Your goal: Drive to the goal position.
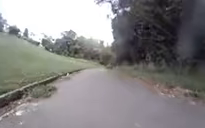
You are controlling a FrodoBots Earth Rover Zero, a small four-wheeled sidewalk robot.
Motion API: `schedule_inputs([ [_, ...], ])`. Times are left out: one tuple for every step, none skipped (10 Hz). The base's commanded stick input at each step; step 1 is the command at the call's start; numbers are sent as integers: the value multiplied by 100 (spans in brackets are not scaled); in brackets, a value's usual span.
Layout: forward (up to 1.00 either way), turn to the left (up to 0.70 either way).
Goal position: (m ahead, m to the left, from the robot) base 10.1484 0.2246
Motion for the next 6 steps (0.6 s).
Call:
schedule_inputs([
  [100, 0],
  [100, 0],
  [100, 0],
  [100, 0],
  [100, 0],
  [100, 0],
])
